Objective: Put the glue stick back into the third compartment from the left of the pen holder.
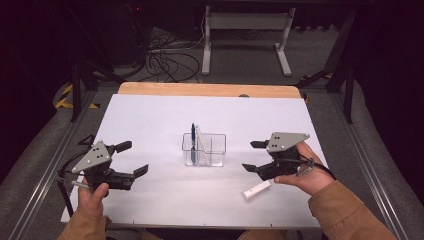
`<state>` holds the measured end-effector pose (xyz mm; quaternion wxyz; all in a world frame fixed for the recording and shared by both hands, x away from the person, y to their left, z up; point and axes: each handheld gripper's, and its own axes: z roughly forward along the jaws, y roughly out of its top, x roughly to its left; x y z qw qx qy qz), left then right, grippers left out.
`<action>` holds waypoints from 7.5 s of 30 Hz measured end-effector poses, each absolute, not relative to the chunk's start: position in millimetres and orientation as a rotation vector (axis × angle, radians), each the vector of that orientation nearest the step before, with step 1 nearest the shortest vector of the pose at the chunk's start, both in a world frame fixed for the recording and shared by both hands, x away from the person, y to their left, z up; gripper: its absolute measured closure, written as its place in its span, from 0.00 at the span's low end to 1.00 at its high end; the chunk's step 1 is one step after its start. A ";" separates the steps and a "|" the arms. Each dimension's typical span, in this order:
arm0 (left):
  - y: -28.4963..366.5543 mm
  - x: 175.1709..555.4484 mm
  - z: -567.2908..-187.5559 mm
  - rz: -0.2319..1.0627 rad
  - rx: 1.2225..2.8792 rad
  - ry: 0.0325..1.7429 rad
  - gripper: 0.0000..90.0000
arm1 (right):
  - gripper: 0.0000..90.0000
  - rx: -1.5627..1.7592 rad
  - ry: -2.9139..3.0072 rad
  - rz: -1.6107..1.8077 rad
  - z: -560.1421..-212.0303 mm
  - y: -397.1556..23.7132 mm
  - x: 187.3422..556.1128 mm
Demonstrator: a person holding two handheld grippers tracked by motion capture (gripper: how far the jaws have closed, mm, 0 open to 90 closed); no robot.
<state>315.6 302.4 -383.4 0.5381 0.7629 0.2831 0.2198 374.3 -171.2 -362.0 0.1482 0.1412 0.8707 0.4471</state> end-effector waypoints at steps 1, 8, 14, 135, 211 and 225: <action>302.1 315.5 -383.6 0.516 1.814 0.677 0.08 | 0.29 0.406 2.504 1.279 -363.0 -172.3 374.3; 303.0 316.8 -384.6 0.513 1.813 0.679 0.08 | 0.31 0.435 2.556 1.258 -368.8 -183.1 377.2; 303.3 316.8 -384.6 0.515 1.814 0.679 0.08 | 0.31 0.388 2.601 1.221 -372.5 -189.7 379.6; 308.8 308.0 -384.4 0.521 1.805 0.701 0.08 | 0.73 -0.413 3.061 0.439 -431.9 -139.4 375.1; 310.0 307.6 -383.4 0.523 1.799 0.701 0.08 | 0.75 0.185 2.593 1.333 -334.5 -143.9 388.3; 310.2 307.4 -383.2 0.523 1.798 0.700 0.08 | 0.75 0.439 2.452 1.468 -329.7 -136.4 396.8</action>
